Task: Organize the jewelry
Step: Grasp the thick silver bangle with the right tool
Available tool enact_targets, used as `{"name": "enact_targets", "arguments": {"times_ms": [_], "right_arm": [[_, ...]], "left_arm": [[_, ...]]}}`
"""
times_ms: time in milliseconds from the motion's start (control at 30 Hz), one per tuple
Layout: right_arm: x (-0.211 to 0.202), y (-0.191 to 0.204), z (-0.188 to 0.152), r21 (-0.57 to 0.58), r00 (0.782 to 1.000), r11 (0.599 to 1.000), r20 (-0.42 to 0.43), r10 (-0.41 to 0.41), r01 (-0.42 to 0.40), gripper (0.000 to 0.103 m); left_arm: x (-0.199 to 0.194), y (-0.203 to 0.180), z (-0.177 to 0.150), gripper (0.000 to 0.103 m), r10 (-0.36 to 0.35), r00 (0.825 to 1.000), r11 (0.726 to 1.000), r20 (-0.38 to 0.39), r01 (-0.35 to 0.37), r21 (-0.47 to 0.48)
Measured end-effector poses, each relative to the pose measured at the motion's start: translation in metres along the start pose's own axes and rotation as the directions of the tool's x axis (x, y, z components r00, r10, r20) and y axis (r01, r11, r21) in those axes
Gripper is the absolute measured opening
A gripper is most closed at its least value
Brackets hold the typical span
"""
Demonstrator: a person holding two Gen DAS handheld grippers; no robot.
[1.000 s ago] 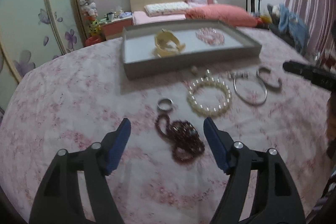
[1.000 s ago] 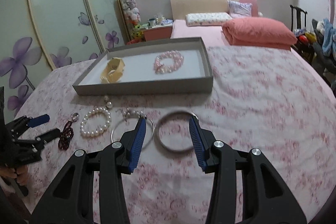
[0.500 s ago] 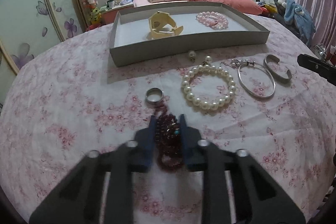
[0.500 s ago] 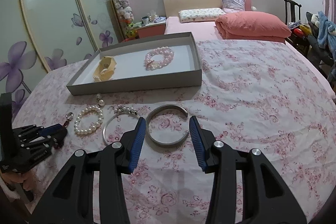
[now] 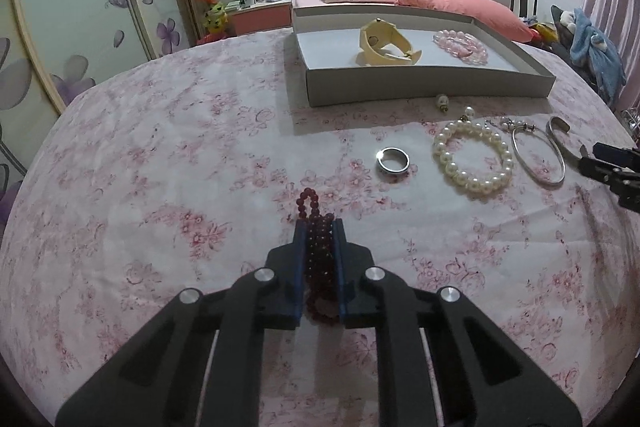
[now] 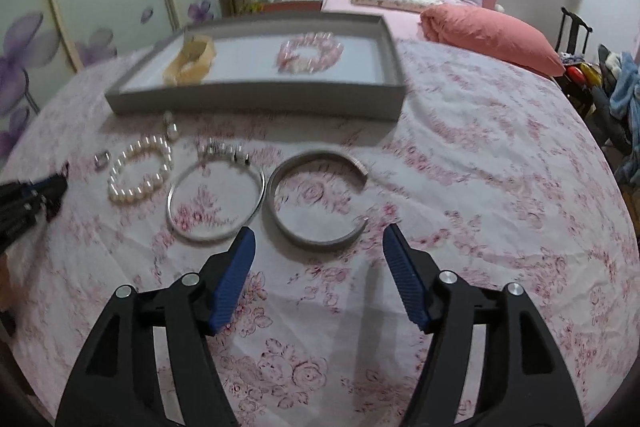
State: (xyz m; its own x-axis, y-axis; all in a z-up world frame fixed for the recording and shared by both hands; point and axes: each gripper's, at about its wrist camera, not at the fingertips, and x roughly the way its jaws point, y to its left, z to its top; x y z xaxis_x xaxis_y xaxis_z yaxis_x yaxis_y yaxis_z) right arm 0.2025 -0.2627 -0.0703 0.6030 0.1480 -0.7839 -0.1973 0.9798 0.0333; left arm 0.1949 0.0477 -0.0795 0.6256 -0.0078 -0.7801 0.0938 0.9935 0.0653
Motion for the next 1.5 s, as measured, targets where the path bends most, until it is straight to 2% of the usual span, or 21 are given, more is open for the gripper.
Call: {"name": "enact_targets", "arguments": {"times_ms": [233, 333, 467, 600, 867, 1200, 1500], "right_arm": [[0.014, 0.005, 0.012, -0.023, 1.0, 1.0, -0.001, -0.005, 0.005, 0.068], [0.019, 0.001, 0.02, -0.041, 1.0, 0.999, 0.003, -0.003, 0.003, 0.073], [0.026, -0.004, 0.025, -0.04, 1.0, 0.999, 0.0, 0.029, -0.029, 0.073], [0.027, -0.002, 0.029, -0.069, 0.998, 0.996, 0.006, 0.056, -0.055, 0.064], [0.024, -0.006, 0.027, -0.038, 0.999, 0.998, 0.016, 0.041, -0.041, 0.063], [-0.007, -0.016, 0.009, 0.05, 0.992, 0.996, 0.107, 0.065, -0.071, 0.063], [-0.041, -0.003, 0.006, 0.083, 0.965, 0.985, 0.23, 0.128, -0.15, 0.063]], "left_arm": [[0.001, 0.003, 0.0, 0.014, -0.013, 1.0, 1.0, -0.002, 0.013, -0.013], [0.002, 0.002, 0.0, 0.014, -0.013, 1.0, 1.0, -0.002, 0.013, -0.014], [0.002, 0.002, 0.0, 0.014, -0.012, 1.0, 1.0, -0.002, 0.012, -0.013], [0.002, 0.002, 0.0, 0.014, -0.013, 1.0, 1.0, -0.002, 0.013, -0.014], [0.001, 0.003, 0.0, 0.014, -0.016, 1.0, 1.0, -0.001, 0.016, -0.016], [-0.004, 0.003, -0.002, 0.011, -0.047, 0.999, 0.999, 0.022, 0.048, -0.022], [-0.016, -0.006, 0.001, 0.01, -0.068, 0.995, 0.998, 0.073, 0.069, -0.013]]}}
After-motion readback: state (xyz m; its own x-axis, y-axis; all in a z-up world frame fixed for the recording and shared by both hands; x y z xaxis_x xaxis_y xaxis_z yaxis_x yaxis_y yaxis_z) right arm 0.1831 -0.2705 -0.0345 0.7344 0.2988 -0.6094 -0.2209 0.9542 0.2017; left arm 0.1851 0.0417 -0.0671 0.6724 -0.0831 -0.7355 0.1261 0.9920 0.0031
